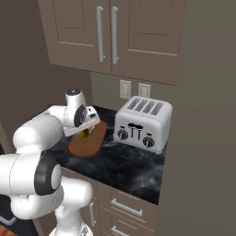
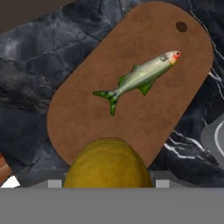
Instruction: Retrieve a lemon from the fridge and place it on the cutting board with the fish.
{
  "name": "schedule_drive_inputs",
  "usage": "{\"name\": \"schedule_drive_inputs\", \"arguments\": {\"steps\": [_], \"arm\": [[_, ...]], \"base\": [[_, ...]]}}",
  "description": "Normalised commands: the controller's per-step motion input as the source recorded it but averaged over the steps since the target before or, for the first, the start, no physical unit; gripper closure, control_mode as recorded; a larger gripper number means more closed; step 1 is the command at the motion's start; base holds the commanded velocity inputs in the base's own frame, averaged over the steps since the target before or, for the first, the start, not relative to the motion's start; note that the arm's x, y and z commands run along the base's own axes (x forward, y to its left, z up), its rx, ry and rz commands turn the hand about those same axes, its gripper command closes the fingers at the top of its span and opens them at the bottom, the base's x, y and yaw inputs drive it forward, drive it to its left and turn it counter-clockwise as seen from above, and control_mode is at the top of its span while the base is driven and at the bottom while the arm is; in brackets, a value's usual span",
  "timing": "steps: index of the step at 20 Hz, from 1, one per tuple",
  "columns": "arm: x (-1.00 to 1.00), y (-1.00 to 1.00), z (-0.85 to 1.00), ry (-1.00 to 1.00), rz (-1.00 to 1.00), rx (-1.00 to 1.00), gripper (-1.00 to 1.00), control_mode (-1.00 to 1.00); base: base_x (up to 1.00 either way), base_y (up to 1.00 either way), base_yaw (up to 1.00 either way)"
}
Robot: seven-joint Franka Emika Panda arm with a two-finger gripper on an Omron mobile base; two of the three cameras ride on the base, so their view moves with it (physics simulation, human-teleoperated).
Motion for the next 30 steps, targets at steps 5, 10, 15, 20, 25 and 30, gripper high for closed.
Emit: {"name": "schedule_drive_inputs", "arguments": {"steps": [5, 10, 15, 20, 25, 30], "arm": [[0.26, 0.0, -0.2, 0.05, 0.01, 0.0, 1.0, -1.0], [0.3, 0.0, -0.27, 0.0, 0.0, 0.0, 1.0, -1.0], [0.11, 0.0, -0.37, 0.0, 0.01, 0.0, 1.0, -1.0], [0.0, 0.0, -0.3, 0.0, 0.0, -0.01, 1.0, -1.0], [0.0, 0.0, -0.26, 0.0, 0.0, -0.01, 1.0, -1.0], [0.0, 0.0, -0.28, 0.0, 0.0, -0.01, 1.0, -1.0]], "base": [[0.0, 0.0, 0.0], [0.0, 0.0, 0.0], [0.0, 0.0, 0.0], [0.0, 0.0, 0.0], [0.0, 0.0, 0.0], [0.0, 0.0, 0.0]]}}
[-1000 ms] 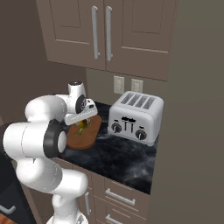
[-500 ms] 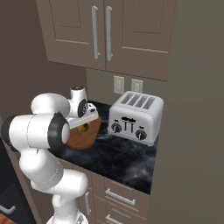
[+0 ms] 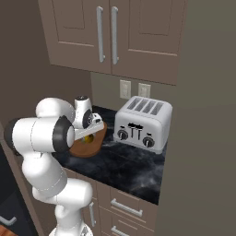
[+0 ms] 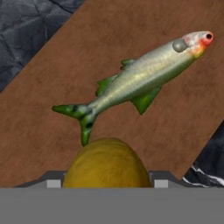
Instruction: Retrieve a lemon from the fridge and place it on the cutting board with the fish.
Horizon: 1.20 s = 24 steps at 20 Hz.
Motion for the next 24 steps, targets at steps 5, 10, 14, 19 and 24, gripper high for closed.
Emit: {"name": "schedule_drive_inputs", "arguments": {"steps": [5, 10, 14, 19, 24], "arm": [[0.0, 0.0, -0.02, 0.0, 0.0, 0.0, 1.0, -1.0], [0.0, 0.0, -0.01, 0.0, 0.0, 0.0, 1.0, -1.0], [0.0, 0.0, -0.01, 0.0, 0.0, 0.0, -1.0, -1.0], [0.0, 0.0, 0.0, 0.0, 0.0, 0.0, -1.0, -1.0], [0.0, 0.0, 0.0, 0.0, 0.0, 0.0, -1.0, -1.0]], "base": [[0.0, 0.0, 0.0], [0.0, 0.0, 0.0], [0.0, 0.0, 0.0], [0.0, 0.0, 0.0], [0.0, 0.0, 0.0]]}}
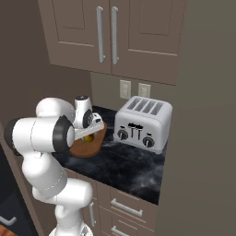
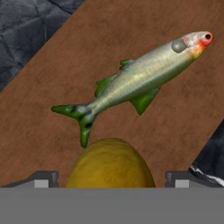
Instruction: Retrieve a lemon from the fridge and place it on the cutting board with the fish.
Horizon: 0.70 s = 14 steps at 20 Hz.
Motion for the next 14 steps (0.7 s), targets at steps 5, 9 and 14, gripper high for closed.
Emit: {"name": "schedule_drive_inputs", "arguments": {"steps": [5, 9, 14], "arm": [[0.0, 0.0, 0.0, 0.0, 0.0, 0.0, -1.0, -1.0], [0.0, 0.0, 0.2, 0.02, 0.0, -0.04, -1.0, -1.0], [0.0, 0.0, 0.29, 0.02, 0.0, -0.06, -1.0, -1.0]], "base": [[0.0, 0.0, 0.0], [0.0, 0.0, 0.0], [0.0, 0.0, 0.0]]}}
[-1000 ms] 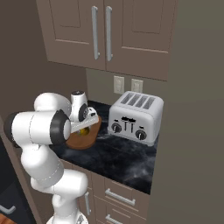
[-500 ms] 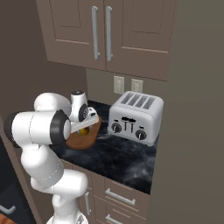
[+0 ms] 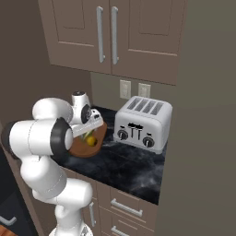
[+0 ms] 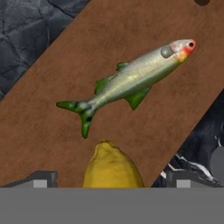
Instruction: Retrieve a lemon from the fridge and place it on the cutting board with the fish.
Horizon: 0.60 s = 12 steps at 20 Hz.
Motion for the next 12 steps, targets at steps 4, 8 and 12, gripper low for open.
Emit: {"name": "schedule_drive_inputs", "arguments": {"steps": [4, 8, 12], "arm": [[0.0, 0.0, 0.24, 0.02, 0.0, -0.03, -1.0, -1.0], [-0.17, -0.03, 0.3, 0.01, -0.05, 0.01, -1.0, -1.0], [-0.38, 0.0, 0.47, 0.0, -0.24, 0.02, -1.0, -1.0]], "base": [[0.0, 0.0, 0.0], [0.0, 0.0, 0.0], [0.0, 0.0, 0.0]]}}
